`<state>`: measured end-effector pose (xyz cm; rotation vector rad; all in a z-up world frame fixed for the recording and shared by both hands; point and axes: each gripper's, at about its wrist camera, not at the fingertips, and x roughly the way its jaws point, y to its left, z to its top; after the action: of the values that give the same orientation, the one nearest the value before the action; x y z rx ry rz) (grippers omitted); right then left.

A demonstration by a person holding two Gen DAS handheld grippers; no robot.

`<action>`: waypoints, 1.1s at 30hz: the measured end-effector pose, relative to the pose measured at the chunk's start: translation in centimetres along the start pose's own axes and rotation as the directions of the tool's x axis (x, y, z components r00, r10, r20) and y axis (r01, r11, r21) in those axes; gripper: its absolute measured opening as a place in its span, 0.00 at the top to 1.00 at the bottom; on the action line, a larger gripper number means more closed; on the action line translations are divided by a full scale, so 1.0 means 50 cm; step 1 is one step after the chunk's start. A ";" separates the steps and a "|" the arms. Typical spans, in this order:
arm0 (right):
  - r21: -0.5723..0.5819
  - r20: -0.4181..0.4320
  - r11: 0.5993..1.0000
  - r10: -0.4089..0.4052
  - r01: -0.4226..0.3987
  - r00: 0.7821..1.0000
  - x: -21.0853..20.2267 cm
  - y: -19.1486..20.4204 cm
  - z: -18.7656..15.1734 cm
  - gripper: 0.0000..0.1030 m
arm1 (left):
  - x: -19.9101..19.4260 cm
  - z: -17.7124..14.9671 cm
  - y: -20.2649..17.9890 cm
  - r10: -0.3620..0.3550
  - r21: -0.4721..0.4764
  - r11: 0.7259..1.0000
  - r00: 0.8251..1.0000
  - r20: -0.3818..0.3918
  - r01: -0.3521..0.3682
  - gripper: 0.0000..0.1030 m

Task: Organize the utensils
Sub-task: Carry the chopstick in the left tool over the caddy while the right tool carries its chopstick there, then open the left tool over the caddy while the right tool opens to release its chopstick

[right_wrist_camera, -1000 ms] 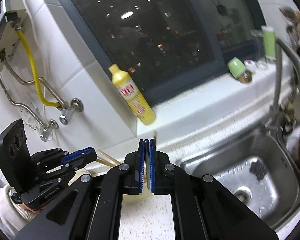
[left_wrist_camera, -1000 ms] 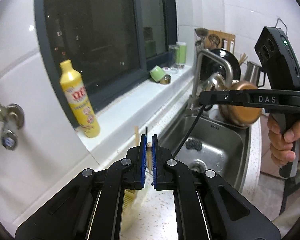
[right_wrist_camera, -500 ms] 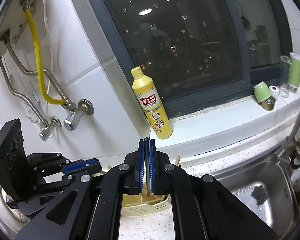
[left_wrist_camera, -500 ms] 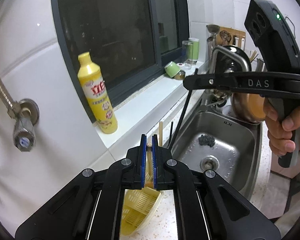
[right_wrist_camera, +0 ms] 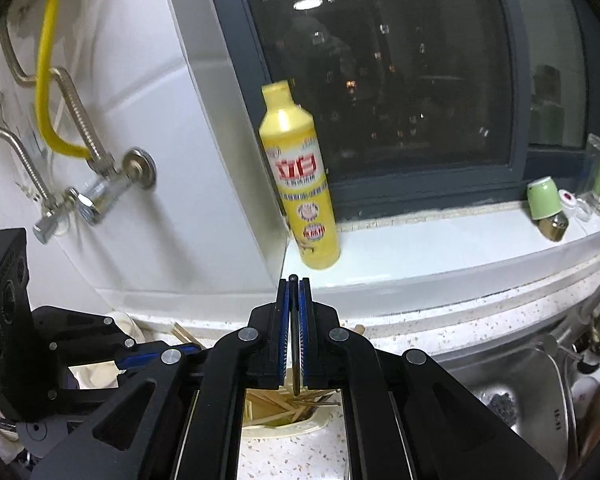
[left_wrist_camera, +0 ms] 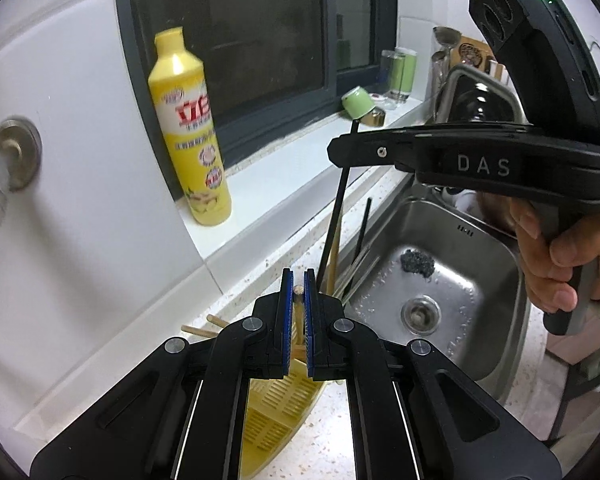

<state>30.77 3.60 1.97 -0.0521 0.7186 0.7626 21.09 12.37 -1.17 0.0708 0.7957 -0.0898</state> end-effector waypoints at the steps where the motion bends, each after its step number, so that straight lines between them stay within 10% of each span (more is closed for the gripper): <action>1: 0.002 -0.015 1.000 -0.004 0.004 1.000 0.012 -0.002 -0.003 0.99 | 0.007 -0.002 0.003 0.000 -0.007 1.000 1.000 -0.005 0.000 0.96; 15: 0.022 -0.121 1.000 0.023 -0.020 0.992 0.087 -0.003 -0.041 0.94 | 0.056 -0.041 0.037 -0.011 -0.128 0.992 0.999 -0.047 0.005 0.94; 19: 0.052 -0.097 0.998 0.022 -0.017 0.995 0.060 -0.011 -0.033 0.75 | 0.034 -0.029 0.041 -0.006 -0.135 0.991 0.999 -0.035 0.001 0.76; 33: 0.052 -0.008 0.998 0.045 -0.045 0.999 -0.109 0.014 -0.038 0.64 | -0.124 -0.025 0.002 0.042 -0.129 0.991 0.997 0.066 -0.034 0.50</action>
<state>26.48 0.20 4.00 0.0073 0.7500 0.7869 15.88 12.90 2.41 -0.0378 0.7295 -0.0052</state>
